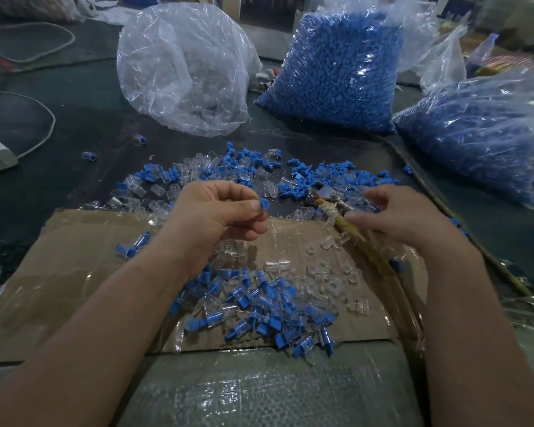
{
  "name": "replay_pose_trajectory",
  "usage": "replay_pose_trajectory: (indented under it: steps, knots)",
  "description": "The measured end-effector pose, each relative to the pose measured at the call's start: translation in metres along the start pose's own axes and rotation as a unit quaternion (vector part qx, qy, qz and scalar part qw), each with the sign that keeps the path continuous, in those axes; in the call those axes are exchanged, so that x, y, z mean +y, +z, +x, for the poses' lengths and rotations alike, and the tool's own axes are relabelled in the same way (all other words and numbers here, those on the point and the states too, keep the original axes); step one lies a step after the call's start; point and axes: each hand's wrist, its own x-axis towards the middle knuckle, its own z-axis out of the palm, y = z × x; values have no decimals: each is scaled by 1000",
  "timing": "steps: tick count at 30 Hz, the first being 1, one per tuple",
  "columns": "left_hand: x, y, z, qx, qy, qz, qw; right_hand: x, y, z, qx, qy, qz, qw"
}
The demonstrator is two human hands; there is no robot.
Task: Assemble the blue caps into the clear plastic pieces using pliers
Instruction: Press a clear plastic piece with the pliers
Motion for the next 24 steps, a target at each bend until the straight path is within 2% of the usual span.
replay_pose_trajectory:
  steps: [6,10,18,22,24]
  knots:
    - [0,0,0,-2,-3,3,1000,-4,2,-3,-113,42,-72,990]
    - [1,1,-1,-5,-6,3,1000,-3,4,-2,-124,57,-70,988]
    - [1,2,-1,-4,-4,3,1000,-1,6,6,-59,43,-25,997]
    - [1,2,-1,0,-4,-5,1000,-3,6,4,43,12,-43,998]
    - [1,1,-1,3,-4,-12,1000,-5,5,2,66,-20,-20,997]
